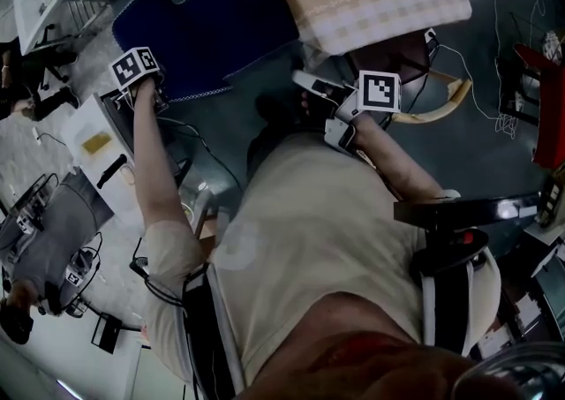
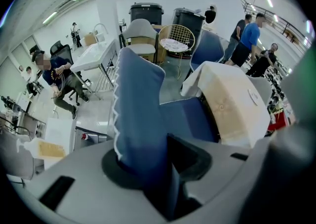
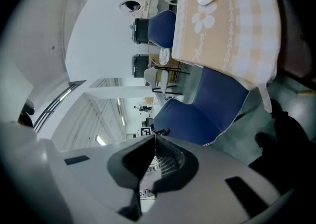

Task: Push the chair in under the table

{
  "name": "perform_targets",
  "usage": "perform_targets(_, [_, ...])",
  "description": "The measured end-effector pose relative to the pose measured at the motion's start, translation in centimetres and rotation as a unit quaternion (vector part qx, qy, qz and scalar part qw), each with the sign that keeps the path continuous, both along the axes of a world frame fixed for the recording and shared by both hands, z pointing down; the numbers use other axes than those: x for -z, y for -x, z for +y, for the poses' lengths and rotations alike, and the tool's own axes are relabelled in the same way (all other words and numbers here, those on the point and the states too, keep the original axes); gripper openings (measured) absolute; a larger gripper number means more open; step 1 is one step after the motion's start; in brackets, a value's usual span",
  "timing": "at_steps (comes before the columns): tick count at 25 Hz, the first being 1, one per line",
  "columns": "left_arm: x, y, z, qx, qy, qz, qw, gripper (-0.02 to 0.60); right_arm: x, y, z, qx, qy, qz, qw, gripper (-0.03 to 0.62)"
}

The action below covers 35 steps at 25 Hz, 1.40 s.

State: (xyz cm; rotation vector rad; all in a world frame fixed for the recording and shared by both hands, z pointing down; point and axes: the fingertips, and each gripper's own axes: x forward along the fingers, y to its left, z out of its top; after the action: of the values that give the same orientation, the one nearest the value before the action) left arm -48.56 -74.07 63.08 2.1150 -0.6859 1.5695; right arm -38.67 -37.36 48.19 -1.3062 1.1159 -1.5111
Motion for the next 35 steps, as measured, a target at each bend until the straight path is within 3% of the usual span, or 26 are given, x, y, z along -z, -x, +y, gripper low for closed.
perform_targets(7, [0.1,-0.1,0.4,-0.003,-0.010,-0.012,0.9999,0.141,0.0,0.4,0.3,0.003,-0.005,-0.013,1.000,0.012])
perform_targets(16, [-0.2,-2.3,1.5,-0.006,0.008,0.014,0.9999,0.137,-0.2,0.9,-0.5,0.011,-0.004,-0.006,1.000,0.012])
perform_targets(29, [0.2,-4.0,2.0,-0.016,0.002,0.009,0.9998,0.137,-0.3,0.6,-0.4,0.007,0.003,0.000,1.000,0.012])
perform_targets(35, [0.1,-5.0,2.4,-0.020,0.006,0.010,0.9997,0.137,-0.7,0.3,0.2,-0.008,0.031,-0.017,0.999,0.012])
